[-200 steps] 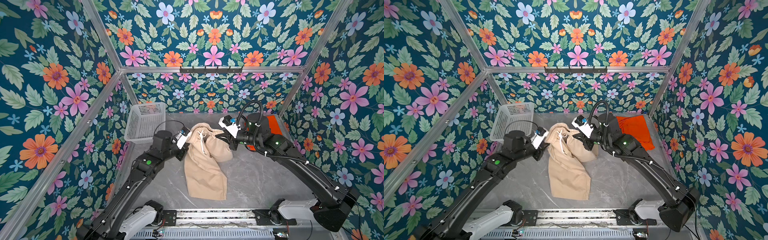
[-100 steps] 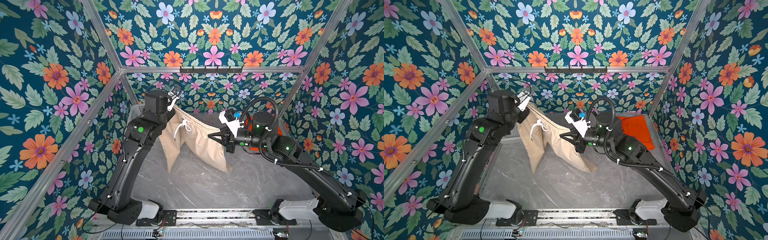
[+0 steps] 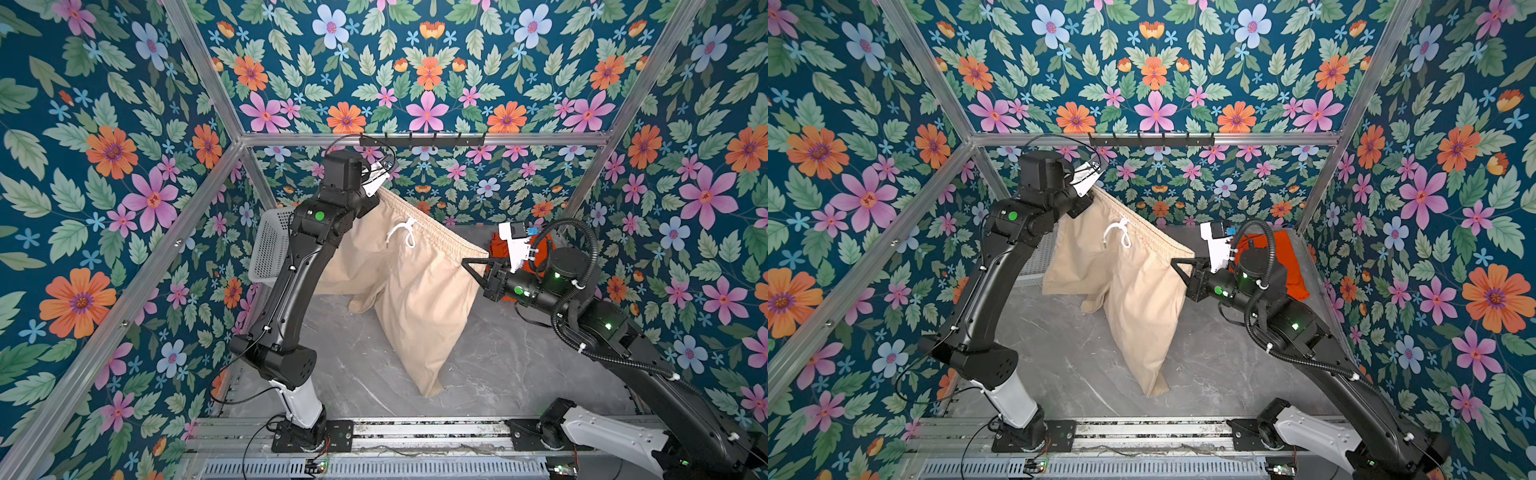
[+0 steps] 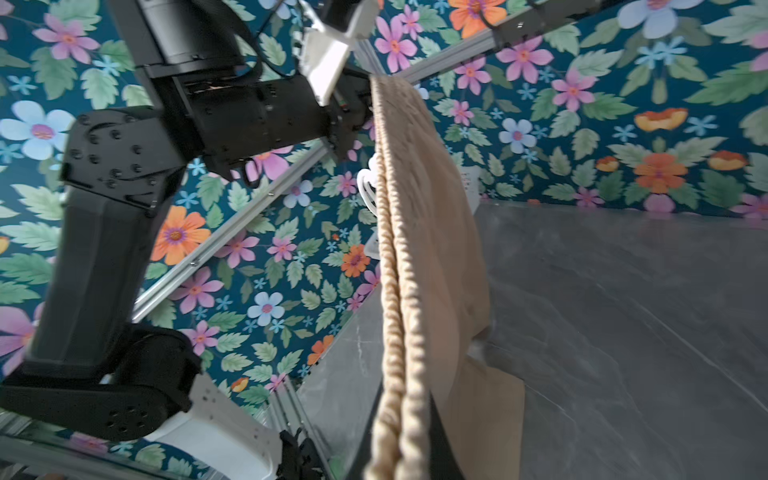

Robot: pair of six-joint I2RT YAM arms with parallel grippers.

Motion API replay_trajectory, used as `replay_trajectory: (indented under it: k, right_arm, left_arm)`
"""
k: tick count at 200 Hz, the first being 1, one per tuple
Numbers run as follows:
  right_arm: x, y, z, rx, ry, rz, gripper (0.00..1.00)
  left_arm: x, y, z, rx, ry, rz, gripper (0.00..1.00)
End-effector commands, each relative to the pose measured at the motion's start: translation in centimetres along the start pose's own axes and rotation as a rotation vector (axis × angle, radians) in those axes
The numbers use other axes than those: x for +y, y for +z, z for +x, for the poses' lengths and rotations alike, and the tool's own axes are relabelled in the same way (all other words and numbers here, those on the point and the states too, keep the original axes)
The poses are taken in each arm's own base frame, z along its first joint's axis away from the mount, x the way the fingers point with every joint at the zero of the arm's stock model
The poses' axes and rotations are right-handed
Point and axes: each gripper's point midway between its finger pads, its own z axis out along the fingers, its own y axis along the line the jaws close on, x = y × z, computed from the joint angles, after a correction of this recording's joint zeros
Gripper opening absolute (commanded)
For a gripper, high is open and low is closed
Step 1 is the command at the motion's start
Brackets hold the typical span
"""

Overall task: Fold and stack the shorts
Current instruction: 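Raise the beige shorts by the waistband with both grippers, letting the legs hang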

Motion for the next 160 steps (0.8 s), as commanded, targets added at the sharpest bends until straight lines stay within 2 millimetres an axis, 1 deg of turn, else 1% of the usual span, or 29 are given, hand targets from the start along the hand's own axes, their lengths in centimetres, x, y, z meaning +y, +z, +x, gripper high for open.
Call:
replay_trajectory:
  k: [1,7,15,27,38,59,85,101,121,138,152,160]
  right_arm:
    - [-1.3,-2.2,0.1,0.027,-0.092,0.088,0.0]
    - [-1.3,-2.5,-0.2,0.043,-0.118,0.099,0.0]
    - [-0.8,-2.7,-0.6,0.067,-0.167,0.092,0.0]
    - [0.5,-2.9,-1.0,0.101,-0.252,0.044,0.0]
    - [2.1,-3.0,-1.5,0.117,-0.316,-0.026,0.0]
    - [5.0,-3.3,-2.5,0.113,-0.385,-0.158,0.0]
    - [8.2,-3.6,-3.5,0.12,-0.403,-0.291,0.0]
    - [10.0,-3.2,-3.1,0.152,-0.445,-0.34,0.0]
    - [12.5,-2.7,-2.3,0.189,-0.486,-0.417,0.0]
    - [13.8,-2.3,-2.7,0.201,-0.436,-0.47,0.0]
    - [14.1,-1.9,-3.3,0.196,-0.387,-0.469,0.0]
    - [14.1,-1.7,-3.5,0.194,-0.371,-0.465,0.0]
  left_arm:
    - [4.0,-2.4,-1.2,-0.066,-0.09,-0.146,0.0]
    - [4.2,-3.3,-1.3,-0.082,-0.091,-0.147,0.0]
    - [4.2,-4.4,-1.4,-0.104,-0.092,-0.141,0.0]
    - [4.7,-6.6,-1.5,-0.137,-0.1,-0.152,0.0]
    - [5.3,-8.7,-1.4,-0.16,-0.105,-0.174,0.0]
    - [6.9,-12.8,-0.4,-0.177,-0.112,-0.261,0.0]
    - [8.8,-17.7,1.0,-0.181,-0.124,-0.364,0.0]
    - [9.7,-20.0,2.0,-0.168,-0.124,-0.416,0.0]
    - [10.5,-21.8,3.0,-0.138,-0.113,-0.465,0.0]
    - [11.1,-22.5,3.2,-0.125,-0.098,-0.497,0.0]
    - [11.2,-21.8,2.9,-0.118,-0.073,-0.502,0.0]
    - [11.1,-20.9,2.6,-0.108,-0.054,-0.497,0.0]
